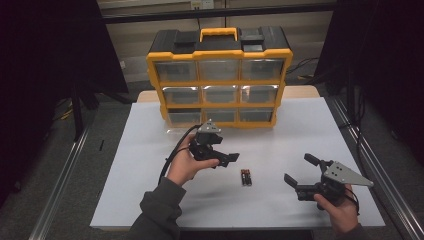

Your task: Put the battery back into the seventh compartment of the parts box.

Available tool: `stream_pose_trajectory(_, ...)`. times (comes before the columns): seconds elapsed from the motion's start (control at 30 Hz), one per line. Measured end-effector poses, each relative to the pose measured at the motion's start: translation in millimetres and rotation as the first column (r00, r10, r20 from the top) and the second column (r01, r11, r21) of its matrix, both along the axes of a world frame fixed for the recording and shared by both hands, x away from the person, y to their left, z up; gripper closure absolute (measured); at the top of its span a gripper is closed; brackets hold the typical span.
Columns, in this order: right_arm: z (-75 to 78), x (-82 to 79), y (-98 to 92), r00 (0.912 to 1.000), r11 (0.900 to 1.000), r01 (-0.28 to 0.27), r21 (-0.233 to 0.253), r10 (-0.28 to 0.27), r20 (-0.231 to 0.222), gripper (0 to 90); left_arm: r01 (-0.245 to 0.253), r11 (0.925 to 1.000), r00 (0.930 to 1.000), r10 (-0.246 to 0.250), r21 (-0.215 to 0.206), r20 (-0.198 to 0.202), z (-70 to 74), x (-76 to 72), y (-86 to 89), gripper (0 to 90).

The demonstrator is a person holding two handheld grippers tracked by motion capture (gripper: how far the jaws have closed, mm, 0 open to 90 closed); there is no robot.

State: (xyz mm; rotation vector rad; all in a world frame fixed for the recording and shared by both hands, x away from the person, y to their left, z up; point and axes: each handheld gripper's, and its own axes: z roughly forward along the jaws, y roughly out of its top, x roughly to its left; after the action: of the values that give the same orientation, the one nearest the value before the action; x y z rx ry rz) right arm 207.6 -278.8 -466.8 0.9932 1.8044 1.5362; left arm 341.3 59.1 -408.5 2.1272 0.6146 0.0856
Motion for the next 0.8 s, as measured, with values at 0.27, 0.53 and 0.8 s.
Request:
stream_pose_trajectory(0.27, 0.1, -0.1, -0.1, 1.0000, 1.000, 0.002, 0.001, -0.002, 0.001, 1.3, 0.010, 0.9999, 0.9999, -0.010, 0.006, -0.014, -12.4, -7.8, -6.5, 12.4)
stream_pose_trajectory(0.53, 0.0, 0.0, 0.1, 1.0000, 1.000, -0.001, -0.001, 0.001, 0.001, 1.4, 0.029, 0.9995, 0.9993, -0.028, 0.015, -0.025, -24.9, -15.9, -14.4, 12.5)
stream_pose_trajectory(0.8, 0.1, -0.2, 0.1, 1.0000, 1.000, -0.004, 0.001, 0.004, 0.004, 1.4, 0.032, 0.9991, 0.9989, -0.031, 0.029, -0.034, -36.7, -22.6, -22.5, 13.6)
